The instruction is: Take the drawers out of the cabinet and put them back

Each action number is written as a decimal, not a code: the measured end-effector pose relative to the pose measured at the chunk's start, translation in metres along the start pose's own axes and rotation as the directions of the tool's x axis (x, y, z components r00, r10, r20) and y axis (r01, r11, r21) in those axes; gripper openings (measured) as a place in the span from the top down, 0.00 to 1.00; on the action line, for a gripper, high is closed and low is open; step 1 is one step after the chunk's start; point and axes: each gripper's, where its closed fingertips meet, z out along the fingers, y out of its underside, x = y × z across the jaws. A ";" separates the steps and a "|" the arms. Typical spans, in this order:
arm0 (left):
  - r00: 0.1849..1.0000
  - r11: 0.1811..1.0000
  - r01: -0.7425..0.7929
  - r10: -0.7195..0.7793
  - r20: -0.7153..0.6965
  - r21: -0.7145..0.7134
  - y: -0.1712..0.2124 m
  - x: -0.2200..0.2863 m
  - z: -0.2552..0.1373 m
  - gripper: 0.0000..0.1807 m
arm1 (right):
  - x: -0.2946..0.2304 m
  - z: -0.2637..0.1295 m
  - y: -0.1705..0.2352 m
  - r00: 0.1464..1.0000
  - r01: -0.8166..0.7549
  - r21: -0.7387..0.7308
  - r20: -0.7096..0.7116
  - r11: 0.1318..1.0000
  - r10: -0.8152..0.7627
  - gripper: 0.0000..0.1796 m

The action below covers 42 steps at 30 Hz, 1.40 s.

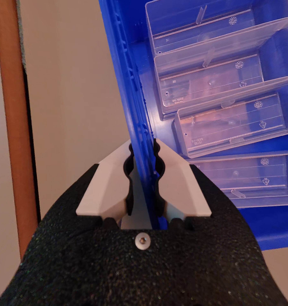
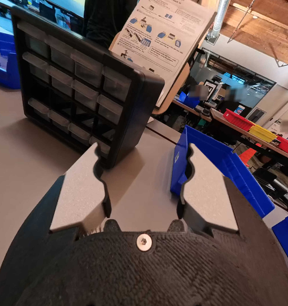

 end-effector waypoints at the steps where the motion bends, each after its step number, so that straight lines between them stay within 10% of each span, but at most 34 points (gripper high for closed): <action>1: 1.000 1.000 -0.012 0.011 0.013 0.009 -0.001 -0.001 -0.001 0.89 | -0.004 -0.001 -0.003 1.000 0.005 0.008 0.025 1.000 -0.005 0.51; 10: 0.930 0.951 -0.280 0.234 0.283 0.133 -0.029 -0.013 -0.065 0.78 | 0.020 0.010 -0.045 0.995 0.099 0.037 -0.018 0.994 -0.098 0.71; 14: 0.964 0.967 -0.246 0.251 -0.092 0.064 -0.006 0.062 -0.090 0.76 | 0.012 0.046 -0.091 0.979 0.164 0.094 0.103 0.982 -0.173 0.99; 19: 0.917 0.962 -0.243 0.185 -0.354 -0.127 0.022 0.138 -0.096 0.72 | -0.029 0.113 -0.115 0.874 0.269 -0.075 0.438 0.960 -0.210 1.00; 28: 0.947 0.899 -0.228 0.117 -0.298 -0.373 0.029 0.181 -0.046 0.78 | -0.071 0.180 -0.113 0.692 0.446 -0.503 0.718 0.741 0.071 1.00; 42: 0.958 0.869 -0.194 0.068 -0.279 -0.454 0.045 0.185 -0.024 0.78 | -0.050 0.202 -0.085 0.656 0.607 -0.682 0.720 0.409 0.226 1.00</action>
